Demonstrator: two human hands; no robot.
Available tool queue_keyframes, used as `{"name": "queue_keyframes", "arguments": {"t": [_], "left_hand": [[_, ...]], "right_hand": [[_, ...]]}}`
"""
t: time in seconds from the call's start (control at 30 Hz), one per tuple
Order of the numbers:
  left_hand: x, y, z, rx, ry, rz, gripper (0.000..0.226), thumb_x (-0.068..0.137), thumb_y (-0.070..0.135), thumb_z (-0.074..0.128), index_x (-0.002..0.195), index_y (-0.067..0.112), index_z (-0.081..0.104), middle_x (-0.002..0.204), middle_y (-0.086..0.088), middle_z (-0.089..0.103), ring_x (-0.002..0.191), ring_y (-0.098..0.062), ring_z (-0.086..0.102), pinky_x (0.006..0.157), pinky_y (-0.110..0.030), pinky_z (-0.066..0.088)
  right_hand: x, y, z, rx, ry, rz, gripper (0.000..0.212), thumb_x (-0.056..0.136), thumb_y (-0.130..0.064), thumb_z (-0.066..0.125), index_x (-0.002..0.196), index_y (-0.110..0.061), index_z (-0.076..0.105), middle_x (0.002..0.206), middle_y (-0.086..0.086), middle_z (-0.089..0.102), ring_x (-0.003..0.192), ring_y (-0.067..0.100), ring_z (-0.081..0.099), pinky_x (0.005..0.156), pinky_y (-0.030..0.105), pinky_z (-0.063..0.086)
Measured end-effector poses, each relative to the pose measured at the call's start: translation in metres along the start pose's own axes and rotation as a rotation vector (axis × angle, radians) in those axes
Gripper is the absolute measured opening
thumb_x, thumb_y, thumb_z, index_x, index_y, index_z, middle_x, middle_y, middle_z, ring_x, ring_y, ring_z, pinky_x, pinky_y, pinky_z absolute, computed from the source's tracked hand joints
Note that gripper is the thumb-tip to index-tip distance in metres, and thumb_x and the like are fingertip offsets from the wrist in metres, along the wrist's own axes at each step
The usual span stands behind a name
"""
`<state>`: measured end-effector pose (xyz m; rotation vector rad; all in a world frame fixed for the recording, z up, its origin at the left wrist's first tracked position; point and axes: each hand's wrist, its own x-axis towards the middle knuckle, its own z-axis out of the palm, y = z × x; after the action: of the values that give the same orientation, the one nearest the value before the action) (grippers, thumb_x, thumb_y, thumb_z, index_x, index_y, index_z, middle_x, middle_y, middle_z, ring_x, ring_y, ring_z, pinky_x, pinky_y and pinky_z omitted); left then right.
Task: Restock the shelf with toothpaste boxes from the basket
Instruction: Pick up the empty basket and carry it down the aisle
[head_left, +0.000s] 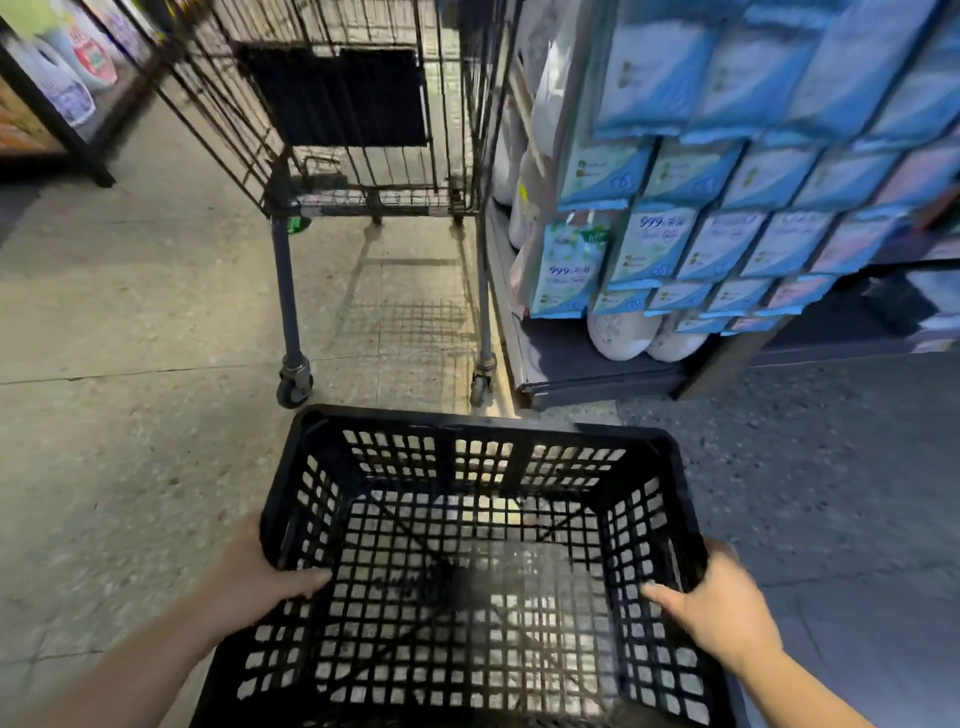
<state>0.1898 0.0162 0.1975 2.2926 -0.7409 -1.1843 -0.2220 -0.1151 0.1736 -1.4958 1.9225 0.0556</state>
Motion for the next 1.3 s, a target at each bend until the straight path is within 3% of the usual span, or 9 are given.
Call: {"name": "queue_keyframes", "arguments": {"t": [0.07, 0.2, 0.3, 0.43, 0.73, 0.87, 1.0, 1.1, 1.3], "left_hand": [[-0.022, 0.03, -0.012, 0.04, -0.019, 0.035, 0.05, 0.064, 0.008, 0.085, 0.09, 0.022, 0.045, 0.07, 0.008, 0.064, 0.074, -0.013, 0.057, 0.062, -0.024, 0.04], [-0.059, 0.092, -0.034, 0.137, -0.092, 0.102, 0.108, 0.05, 0.041, 0.09, 0.137, 0.02, 0.03, 0.118, 0.0, 0.056, 0.101, -0.02, 0.056, 0.085, -0.036, 0.046], [-0.09, 0.152, -0.04, 0.209, -0.102, 0.263, 0.122, 0.043, 0.048, 0.091, 0.143, 0.019, 0.027, 0.134, -0.006, 0.048, 0.116, -0.027, 0.051, 0.101, -0.044, 0.041], [-0.133, 0.234, -0.035, 0.326, -0.108, 0.336, 0.116, 0.046, 0.048, 0.09, 0.14, 0.017, 0.03, 0.132, -0.007, 0.051, 0.114, -0.027, 0.054, 0.098, -0.043, 0.044], [-0.218, 0.386, 0.053, 0.377, -0.167, 0.642, 0.082, 0.037, 0.046, 0.093, 0.103, 0.019, 0.052, 0.095, -0.002, 0.068, 0.086, -0.021, 0.065, 0.081, -0.039, 0.051], [-0.252, 0.441, 0.116, 0.399, -0.212, 0.722, 0.081, 0.035, 0.052, 0.091, 0.1, 0.019, 0.055, 0.089, 0.002, 0.07, 0.083, -0.017, 0.066, 0.076, -0.037, 0.051], [-0.286, 0.492, 0.178, 0.427, -0.261, 0.763, 0.086, 0.027, 0.066, 0.085, 0.093, 0.019, 0.057, 0.08, 0.005, 0.071, 0.078, -0.016, 0.068, 0.075, -0.038, 0.054], [-0.305, 0.531, 0.223, 0.451, -0.299, 0.788, 0.095, 0.02, 0.074, 0.079, 0.094, 0.02, 0.056, 0.081, 0.004, 0.071, 0.078, -0.017, 0.067, 0.074, -0.037, 0.054], [-0.363, 0.618, 0.313, 0.46, -0.416, 0.862, 0.081, 0.048, 0.048, 0.089, 0.11, 0.021, 0.046, 0.101, 0.003, 0.062, 0.087, -0.018, 0.061, 0.076, -0.035, 0.048]], "right_hand": [[-0.023, -0.001, -0.031, 0.051, 0.062, -0.002, 0.073, 0.066, -0.042, 0.084, 0.12, -0.008, 0.048, 0.099, 0.008, 0.063, 0.086, 0.027, 0.061, 0.068, 0.034, 0.049], [-0.067, 0.001, -0.102, 0.155, 0.152, 0.063, 0.084, 0.067, -0.042, 0.083, 0.129, -0.007, 0.038, 0.114, 0.014, 0.061, 0.093, 0.03, 0.06, 0.067, 0.035, 0.046], [-0.097, 0.009, -0.158, 0.212, 0.22, 0.086, 0.096, 0.068, -0.047, 0.081, 0.14, -0.011, 0.031, 0.125, 0.011, 0.058, 0.097, 0.026, 0.058, 0.074, 0.037, 0.05], [-0.139, 0.033, -0.233, 0.286, 0.355, 0.11, 0.09, 0.065, -0.051, 0.081, 0.134, -0.011, 0.039, 0.126, 0.008, 0.06, 0.11, 0.027, 0.059, 0.08, 0.039, 0.054], [-0.23, 0.146, -0.375, 0.391, 0.594, 0.298, 0.078, 0.057, -0.043, 0.088, 0.117, -0.011, 0.049, 0.112, 0.012, 0.061, 0.105, 0.03, 0.058, 0.081, 0.036, 0.048], [-0.263, 0.208, -0.428, 0.46, 0.622, 0.347, 0.059, 0.063, -0.04, 0.086, 0.1, -0.019, 0.045, 0.096, 0.004, 0.065, 0.086, 0.026, 0.062, 0.067, 0.032, 0.045], [-0.286, 0.264, -0.476, 0.596, 0.702, 0.373, 0.054, 0.069, -0.031, 0.084, 0.105, -0.017, 0.045, 0.099, 0.003, 0.056, 0.086, 0.028, 0.062, 0.075, 0.042, 0.054], [-0.295, 0.303, -0.512, 0.655, 0.719, 0.437, 0.054, 0.073, -0.03, 0.082, 0.116, -0.01, 0.056, 0.104, 0.008, 0.068, 0.09, 0.027, 0.066, 0.074, 0.035, 0.054], [-0.289, 0.358, -0.58, 0.745, 0.715, 0.506, 0.028, 0.076, -0.026, 0.08, 0.087, -0.004, 0.066, 0.072, 0.016, 0.071, 0.06, 0.033, 0.066, 0.057, 0.036, 0.054]]}}
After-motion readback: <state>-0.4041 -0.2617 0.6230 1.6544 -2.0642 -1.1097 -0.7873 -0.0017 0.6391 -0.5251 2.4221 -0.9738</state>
